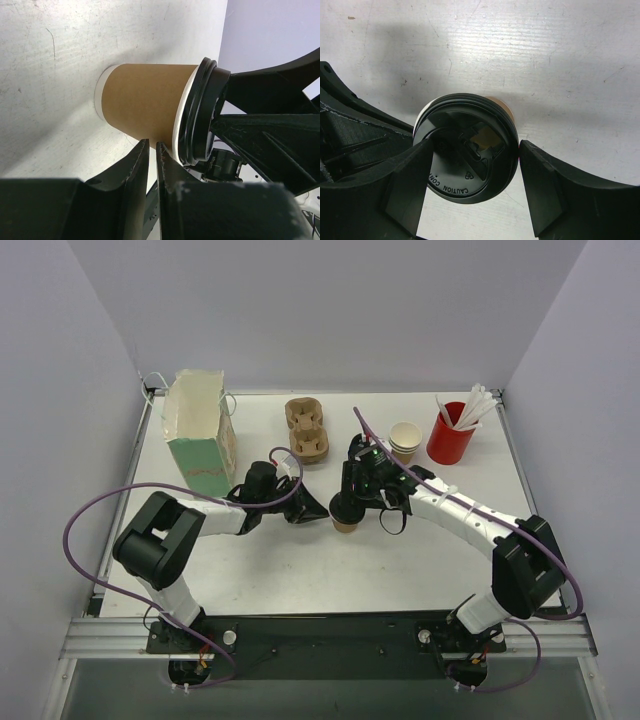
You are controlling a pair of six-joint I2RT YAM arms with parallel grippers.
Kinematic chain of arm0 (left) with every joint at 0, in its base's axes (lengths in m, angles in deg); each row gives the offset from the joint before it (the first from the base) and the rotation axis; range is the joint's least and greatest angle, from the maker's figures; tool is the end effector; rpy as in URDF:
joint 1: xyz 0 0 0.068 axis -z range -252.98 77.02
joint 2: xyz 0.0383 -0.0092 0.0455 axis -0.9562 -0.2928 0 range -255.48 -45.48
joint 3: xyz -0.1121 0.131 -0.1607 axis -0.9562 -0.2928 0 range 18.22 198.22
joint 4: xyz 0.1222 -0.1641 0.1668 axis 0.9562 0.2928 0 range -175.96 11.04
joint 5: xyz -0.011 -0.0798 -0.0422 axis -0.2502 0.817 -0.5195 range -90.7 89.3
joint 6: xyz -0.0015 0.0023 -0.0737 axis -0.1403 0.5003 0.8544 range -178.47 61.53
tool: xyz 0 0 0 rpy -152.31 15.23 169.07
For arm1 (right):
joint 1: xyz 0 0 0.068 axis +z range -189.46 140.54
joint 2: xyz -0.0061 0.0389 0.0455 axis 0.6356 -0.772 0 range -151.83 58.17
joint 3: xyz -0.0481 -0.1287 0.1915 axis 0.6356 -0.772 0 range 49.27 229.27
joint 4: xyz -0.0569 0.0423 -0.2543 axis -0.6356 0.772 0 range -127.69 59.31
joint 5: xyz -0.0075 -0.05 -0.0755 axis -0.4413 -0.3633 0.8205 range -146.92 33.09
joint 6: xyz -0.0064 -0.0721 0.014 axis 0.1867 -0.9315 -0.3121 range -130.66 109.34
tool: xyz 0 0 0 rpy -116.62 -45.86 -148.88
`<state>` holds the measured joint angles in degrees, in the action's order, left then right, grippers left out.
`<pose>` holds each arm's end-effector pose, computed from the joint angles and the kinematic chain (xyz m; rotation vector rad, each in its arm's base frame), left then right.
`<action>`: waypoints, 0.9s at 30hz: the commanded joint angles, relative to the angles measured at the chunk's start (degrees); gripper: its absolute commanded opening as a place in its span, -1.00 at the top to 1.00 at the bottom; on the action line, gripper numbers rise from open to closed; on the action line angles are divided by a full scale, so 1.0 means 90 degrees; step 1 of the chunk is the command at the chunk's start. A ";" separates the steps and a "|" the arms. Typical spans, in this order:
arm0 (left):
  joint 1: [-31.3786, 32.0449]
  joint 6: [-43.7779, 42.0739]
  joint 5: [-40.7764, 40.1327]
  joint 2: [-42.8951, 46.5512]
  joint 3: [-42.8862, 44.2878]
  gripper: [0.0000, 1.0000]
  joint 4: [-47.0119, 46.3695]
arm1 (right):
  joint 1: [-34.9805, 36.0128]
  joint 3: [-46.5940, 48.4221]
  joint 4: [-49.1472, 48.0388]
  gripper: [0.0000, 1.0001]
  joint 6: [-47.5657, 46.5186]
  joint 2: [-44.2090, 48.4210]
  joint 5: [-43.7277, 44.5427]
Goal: Pack the takeout coffee
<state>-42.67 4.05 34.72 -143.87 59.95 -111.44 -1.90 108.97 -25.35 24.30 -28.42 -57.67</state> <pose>0.2803 -0.2052 0.0982 -0.2518 2.4361 -1.5150 0.2845 0.2200 0.1942 -0.0605 2.3484 0.6718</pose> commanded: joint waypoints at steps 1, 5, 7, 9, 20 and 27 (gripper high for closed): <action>0.0031 -0.0150 0.0088 0.0024 0.0304 0.56 -0.0090 | 0.0075 0.0212 0.0318 -0.28 -0.0105 -0.0008 0.0259; 0.0031 -0.0160 0.0088 0.0024 0.0314 0.56 -0.0070 | 0.0094 0.0300 0.0387 -0.30 -0.0154 -0.0028 0.0328; 0.0031 -0.0160 0.0088 0.0024 0.0314 0.56 -0.0070 | 0.0123 0.0329 0.0436 -0.33 -0.0173 -0.0047 0.0367; 0.0031 -0.0160 0.0078 0.0024 0.0324 0.56 -0.0060 | 0.0143 0.0329 0.0436 -0.34 -0.0183 -0.0028 0.0386; 0.0031 -0.0179 0.0078 0.0034 0.0333 0.56 -0.0041 | 0.0162 0.0427 0.0543 -0.36 -0.0213 -0.0057 0.0514; 0.0041 -0.0199 0.0078 0.0034 0.0324 0.56 -0.0031 | 0.0182 0.0603 0.0709 -0.36 -0.0261 -0.0252 0.0523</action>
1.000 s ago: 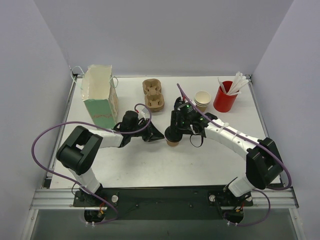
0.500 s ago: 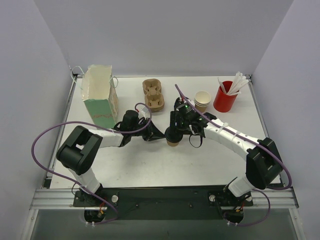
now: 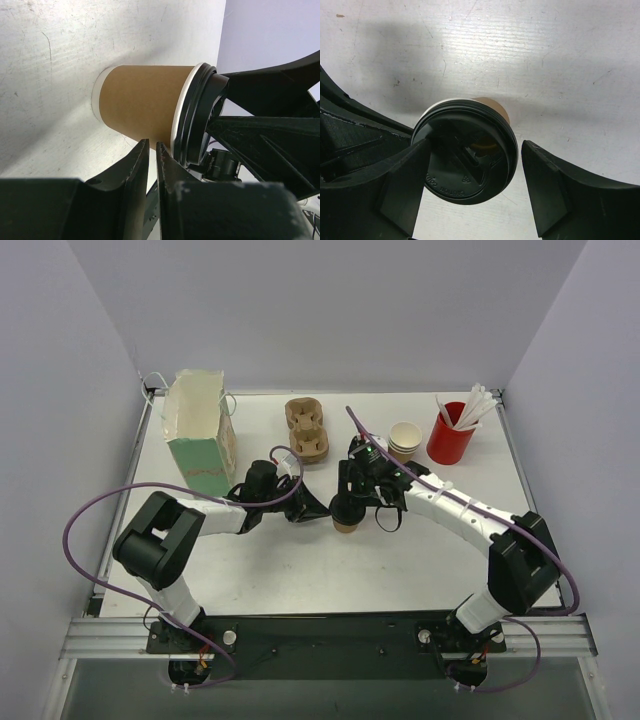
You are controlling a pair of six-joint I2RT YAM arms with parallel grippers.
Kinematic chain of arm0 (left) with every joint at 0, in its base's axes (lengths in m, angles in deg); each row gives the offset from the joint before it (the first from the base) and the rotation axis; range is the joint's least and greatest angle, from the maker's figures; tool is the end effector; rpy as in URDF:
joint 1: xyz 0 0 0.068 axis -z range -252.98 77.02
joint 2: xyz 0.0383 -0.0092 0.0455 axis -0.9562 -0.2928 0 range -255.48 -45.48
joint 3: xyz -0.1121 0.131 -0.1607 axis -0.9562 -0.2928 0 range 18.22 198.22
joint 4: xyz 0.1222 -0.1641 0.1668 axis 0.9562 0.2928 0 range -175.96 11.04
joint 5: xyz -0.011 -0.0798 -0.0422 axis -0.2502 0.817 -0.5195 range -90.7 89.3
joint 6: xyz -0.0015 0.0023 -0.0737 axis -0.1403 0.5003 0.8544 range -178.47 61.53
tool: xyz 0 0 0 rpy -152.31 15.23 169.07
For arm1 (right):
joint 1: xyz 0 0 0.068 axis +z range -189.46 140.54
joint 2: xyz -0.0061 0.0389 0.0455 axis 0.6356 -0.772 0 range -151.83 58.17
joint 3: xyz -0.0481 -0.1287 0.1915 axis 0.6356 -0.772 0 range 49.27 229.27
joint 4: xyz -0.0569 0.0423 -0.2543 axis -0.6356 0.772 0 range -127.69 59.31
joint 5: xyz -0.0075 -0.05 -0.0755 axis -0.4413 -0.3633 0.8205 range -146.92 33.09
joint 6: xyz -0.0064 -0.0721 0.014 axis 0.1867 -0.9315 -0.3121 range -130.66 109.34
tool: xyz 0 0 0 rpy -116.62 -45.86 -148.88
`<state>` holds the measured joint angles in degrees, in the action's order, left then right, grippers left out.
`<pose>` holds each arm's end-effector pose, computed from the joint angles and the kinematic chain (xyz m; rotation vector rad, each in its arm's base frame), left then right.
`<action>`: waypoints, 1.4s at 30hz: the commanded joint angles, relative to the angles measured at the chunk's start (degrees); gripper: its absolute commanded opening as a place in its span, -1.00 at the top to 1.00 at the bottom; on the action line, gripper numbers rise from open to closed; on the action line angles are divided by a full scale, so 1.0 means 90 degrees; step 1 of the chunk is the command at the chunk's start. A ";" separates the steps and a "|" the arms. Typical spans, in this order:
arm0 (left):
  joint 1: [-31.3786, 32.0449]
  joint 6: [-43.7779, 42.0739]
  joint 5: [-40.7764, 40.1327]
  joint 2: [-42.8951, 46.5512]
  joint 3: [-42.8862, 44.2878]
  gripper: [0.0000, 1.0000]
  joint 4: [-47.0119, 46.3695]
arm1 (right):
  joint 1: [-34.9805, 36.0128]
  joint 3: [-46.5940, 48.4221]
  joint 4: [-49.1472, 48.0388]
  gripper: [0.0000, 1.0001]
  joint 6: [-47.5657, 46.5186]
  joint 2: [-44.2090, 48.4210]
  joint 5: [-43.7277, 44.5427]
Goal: Pack the takeout coffee
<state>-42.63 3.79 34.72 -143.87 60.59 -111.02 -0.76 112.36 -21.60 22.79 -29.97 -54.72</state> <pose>0.2820 -0.2064 0.1007 -0.2429 2.4314 -1.5150 0.2858 0.2262 0.1990 -0.0876 2.3628 0.5959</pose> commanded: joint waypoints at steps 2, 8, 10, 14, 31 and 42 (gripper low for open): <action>0.0036 -0.0170 0.0078 0.0034 0.0234 0.56 -0.0087 | 0.0065 0.0226 0.0291 -0.37 -0.0104 -0.0128 0.0195; 0.0036 -0.0277 0.0029 0.0102 0.0282 0.56 0.0156 | 0.0095 0.0295 0.0360 -0.36 -0.0133 -0.0226 0.0215; 0.0036 -0.0384 0.0010 0.0131 0.0312 0.56 0.0284 | 0.0095 0.0285 0.0399 -0.36 -0.0133 -0.0236 0.0244; 0.0026 -0.0628 -0.0126 0.0306 0.0380 0.53 0.0683 | 0.0095 0.0256 0.0428 -0.36 -0.0123 -0.0236 0.0274; -0.0032 -0.1400 -0.0468 0.0620 0.1248 0.33 0.1924 | 0.0095 0.0217 0.0448 -0.36 -0.0084 -0.0246 0.0313; 0.0007 -0.1517 -0.0527 0.0337 0.1493 0.33 0.2032 | 0.0085 0.0217 0.0438 -0.36 -0.0084 -0.0275 0.0303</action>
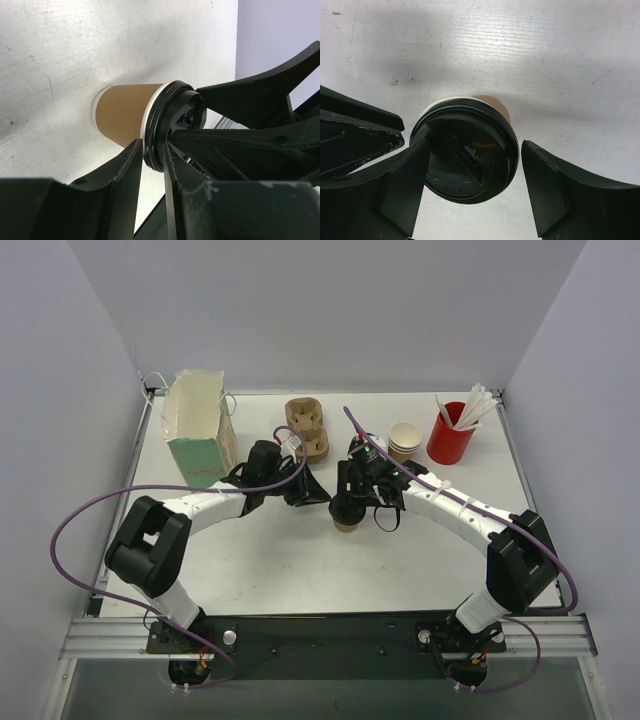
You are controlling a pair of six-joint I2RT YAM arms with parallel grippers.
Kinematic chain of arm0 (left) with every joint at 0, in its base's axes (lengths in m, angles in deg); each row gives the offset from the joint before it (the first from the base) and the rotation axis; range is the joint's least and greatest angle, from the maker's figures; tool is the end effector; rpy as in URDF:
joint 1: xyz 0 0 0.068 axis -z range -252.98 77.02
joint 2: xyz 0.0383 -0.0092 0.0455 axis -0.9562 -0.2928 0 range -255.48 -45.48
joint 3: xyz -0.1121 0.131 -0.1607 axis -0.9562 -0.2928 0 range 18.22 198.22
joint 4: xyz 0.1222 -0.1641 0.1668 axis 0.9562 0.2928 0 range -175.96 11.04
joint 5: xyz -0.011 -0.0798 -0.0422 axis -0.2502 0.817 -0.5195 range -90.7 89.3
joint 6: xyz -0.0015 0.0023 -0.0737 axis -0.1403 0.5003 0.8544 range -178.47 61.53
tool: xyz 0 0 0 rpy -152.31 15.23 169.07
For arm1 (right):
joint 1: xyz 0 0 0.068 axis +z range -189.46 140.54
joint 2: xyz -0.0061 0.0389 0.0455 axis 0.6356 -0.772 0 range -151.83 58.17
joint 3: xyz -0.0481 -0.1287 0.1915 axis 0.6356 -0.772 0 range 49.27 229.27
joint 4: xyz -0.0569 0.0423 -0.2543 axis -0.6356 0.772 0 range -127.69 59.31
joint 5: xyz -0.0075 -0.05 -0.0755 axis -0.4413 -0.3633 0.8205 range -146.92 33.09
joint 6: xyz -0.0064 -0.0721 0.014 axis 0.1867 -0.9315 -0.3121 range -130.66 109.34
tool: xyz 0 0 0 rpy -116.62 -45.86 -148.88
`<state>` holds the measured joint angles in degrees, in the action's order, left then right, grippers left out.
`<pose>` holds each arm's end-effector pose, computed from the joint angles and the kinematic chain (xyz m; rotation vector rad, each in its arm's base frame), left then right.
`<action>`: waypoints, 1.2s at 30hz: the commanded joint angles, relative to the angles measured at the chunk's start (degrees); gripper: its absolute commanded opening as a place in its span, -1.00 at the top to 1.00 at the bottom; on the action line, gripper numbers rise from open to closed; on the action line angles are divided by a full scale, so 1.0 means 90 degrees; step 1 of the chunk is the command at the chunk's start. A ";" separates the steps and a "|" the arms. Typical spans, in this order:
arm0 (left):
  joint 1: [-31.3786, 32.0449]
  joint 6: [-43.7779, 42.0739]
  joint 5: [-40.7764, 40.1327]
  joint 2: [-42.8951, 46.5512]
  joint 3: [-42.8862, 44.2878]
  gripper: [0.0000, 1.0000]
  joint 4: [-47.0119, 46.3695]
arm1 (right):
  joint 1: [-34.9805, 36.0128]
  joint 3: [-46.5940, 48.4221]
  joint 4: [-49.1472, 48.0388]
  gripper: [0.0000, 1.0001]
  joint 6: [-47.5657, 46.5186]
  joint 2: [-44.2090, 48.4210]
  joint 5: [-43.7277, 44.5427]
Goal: Pack the takeout coffee
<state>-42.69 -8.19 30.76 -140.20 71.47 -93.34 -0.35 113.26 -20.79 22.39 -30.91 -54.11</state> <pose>0.3022 -0.2137 0.1481 -0.0630 2.4161 -1.3340 0.2864 0.2292 0.1975 -0.0996 2.3731 0.5759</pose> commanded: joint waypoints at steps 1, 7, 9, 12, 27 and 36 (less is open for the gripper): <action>0.0024 -0.0186 -0.0117 -0.0081 0.0303 0.33 0.0174 | 0.0039 0.0136 0.0358 -0.36 -0.0050 -0.0171 0.0235; 0.0063 -0.0245 -0.0166 -0.0111 0.0294 0.34 0.0165 | 0.0029 0.0146 0.0348 -0.36 -0.0050 -0.0190 0.0245; 0.0073 -0.0255 -0.0146 -0.0130 0.0274 0.34 0.0146 | 0.0029 0.0146 0.0348 -0.36 -0.0050 -0.0190 0.0225; 0.0083 -0.0245 -0.0146 -0.0140 0.0274 0.34 0.0117 | 0.0029 0.0146 0.0358 -0.36 -0.0060 -0.0190 0.0235; 0.0209 -0.0430 -0.0312 -0.0247 0.0469 0.34 0.0419 | 0.0010 0.0097 0.0329 -0.36 -0.0031 -0.0220 0.0225; 0.0346 -0.0772 -0.0722 -0.0296 0.0772 0.35 0.1180 | -0.0020 0.0029 0.0290 -0.36 -0.0001 -0.0249 0.0186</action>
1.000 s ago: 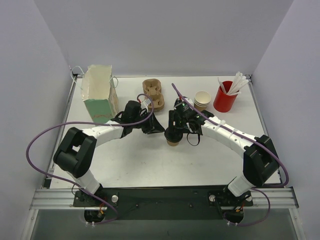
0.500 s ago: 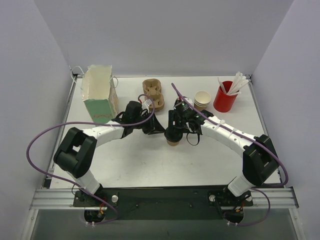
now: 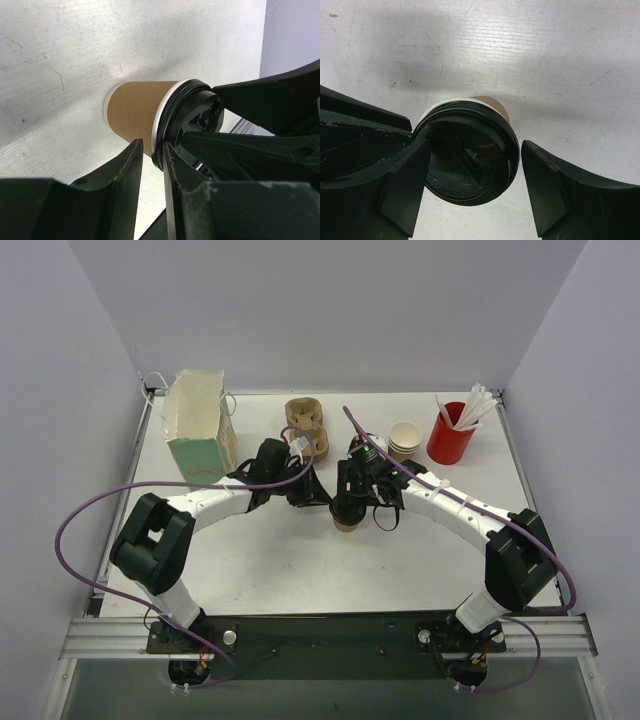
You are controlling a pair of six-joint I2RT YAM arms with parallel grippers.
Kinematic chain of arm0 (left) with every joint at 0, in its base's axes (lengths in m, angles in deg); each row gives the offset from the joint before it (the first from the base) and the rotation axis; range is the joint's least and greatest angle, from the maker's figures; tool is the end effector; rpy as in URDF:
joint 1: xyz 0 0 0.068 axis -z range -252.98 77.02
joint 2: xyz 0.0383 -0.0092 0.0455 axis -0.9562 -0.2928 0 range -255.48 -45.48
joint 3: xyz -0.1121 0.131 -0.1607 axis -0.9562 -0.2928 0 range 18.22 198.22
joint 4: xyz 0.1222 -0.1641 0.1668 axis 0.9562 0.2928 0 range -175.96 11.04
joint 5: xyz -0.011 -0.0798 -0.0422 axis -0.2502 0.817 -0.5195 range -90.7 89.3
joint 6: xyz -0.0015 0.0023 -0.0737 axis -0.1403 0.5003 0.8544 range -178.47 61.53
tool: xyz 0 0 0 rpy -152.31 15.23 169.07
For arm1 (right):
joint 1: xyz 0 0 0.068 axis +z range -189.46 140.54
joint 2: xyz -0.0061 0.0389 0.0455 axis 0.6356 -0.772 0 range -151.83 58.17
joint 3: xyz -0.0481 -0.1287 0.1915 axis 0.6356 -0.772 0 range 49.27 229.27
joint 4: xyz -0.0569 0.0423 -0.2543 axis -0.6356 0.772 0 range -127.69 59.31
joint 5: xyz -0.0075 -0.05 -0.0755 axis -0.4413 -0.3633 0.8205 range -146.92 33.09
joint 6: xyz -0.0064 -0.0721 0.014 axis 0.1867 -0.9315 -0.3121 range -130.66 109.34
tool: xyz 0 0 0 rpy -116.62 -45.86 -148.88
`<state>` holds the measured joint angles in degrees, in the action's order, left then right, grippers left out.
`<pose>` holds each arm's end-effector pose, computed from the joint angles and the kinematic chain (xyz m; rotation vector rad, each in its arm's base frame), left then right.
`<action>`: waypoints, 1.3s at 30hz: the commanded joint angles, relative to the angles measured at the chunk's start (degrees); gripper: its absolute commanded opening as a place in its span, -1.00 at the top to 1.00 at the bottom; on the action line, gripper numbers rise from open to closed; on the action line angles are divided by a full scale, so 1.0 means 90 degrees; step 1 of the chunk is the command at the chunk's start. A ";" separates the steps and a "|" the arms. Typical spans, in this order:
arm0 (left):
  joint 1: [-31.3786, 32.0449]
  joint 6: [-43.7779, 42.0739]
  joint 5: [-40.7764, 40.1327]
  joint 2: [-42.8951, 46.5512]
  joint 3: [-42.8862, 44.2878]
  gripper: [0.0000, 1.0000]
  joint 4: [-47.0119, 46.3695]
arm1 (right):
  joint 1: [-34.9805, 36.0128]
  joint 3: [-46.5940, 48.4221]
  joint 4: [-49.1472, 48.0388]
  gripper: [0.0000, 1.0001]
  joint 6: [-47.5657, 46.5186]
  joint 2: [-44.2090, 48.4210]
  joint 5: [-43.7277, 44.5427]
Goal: Pack the takeout coffee
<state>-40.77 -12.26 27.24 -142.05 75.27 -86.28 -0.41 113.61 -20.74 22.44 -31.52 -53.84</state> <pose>0.3016 -0.2241 0.1449 -0.0114 2.4880 -1.2181 0.2881 0.2297 0.1958 -0.0951 2.3768 0.5676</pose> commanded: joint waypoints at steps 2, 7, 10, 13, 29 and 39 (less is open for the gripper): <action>0.0152 -0.0399 -0.0448 -0.0119 0.0447 0.35 0.0591 | -0.0022 -0.0049 0.0275 -0.36 0.0004 -0.0191 0.0157; 0.0289 -0.0633 -0.0731 -0.0197 0.0652 0.35 0.1030 | -0.0042 -0.0078 0.0246 -0.36 0.0013 -0.0181 0.0128; 0.0347 -0.0701 -0.0878 -0.0246 0.0769 0.35 0.1225 | -0.0071 -0.0117 0.0216 -0.36 0.0033 -0.0181 0.0098; 0.0406 -0.0741 -0.0995 -0.0275 0.0847 0.35 0.1334 | -0.0081 -0.0146 0.0197 -0.36 0.0043 -0.0191 0.0069; 0.0552 -0.0926 -0.1425 -0.0432 0.1092 0.35 0.1842 | -0.0169 -0.0254 0.0089 -0.36 0.0091 -0.0161 -0.0038; 0.0572 -0.0877 -0.1338 -0.0275 0.1189 0.35 0.1647 | -0.0208 -0.0049 0.0060 -0.36 0.0023 -0.0025 -0.0078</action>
<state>-36.53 -18.77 17.06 -143.89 84.37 -73.23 -1.97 112.69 -22.01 22.92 -31.61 -54.85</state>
